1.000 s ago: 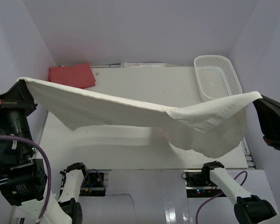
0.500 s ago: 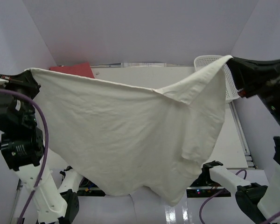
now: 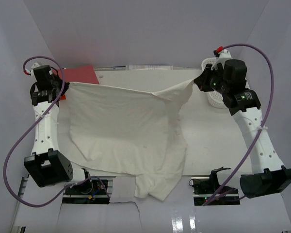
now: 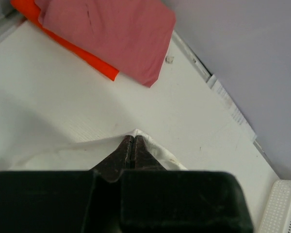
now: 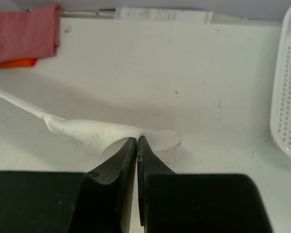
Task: Fold and stack the t-shirts
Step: Flatten out the tshirt
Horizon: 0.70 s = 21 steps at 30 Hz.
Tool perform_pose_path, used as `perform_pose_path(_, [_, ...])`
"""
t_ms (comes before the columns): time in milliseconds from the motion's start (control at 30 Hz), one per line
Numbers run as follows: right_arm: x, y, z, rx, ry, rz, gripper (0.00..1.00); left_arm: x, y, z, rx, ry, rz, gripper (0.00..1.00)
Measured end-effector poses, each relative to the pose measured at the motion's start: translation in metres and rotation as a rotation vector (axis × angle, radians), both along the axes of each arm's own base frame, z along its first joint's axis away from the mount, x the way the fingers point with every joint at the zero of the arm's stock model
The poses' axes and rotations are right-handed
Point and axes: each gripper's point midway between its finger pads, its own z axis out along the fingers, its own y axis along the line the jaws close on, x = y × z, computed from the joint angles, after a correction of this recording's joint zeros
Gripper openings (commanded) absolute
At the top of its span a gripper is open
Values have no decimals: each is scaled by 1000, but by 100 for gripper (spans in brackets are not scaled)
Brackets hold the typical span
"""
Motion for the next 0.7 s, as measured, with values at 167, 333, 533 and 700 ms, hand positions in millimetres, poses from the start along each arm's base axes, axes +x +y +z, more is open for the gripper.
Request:
perform_pose_path(167, [36, -19, -95, -21, 185, -77, 8, 37, -14, -62, -51, 83, -38, 0])
perform_pose_path(333, [77, -36, -155, -3, 261, -136, 8, 88, -40, -108, -34, 105, -99, 0])
perform_pose_path(533, [125, -34, -175, 11, 255, -126, 8, 131, -60, -165, -32, 154, -151, 0])
perform_pose_path(700, [171, -22, -182, 28, 233, -78, 8, 159, -48, -185, 0, 170, -126, 0])
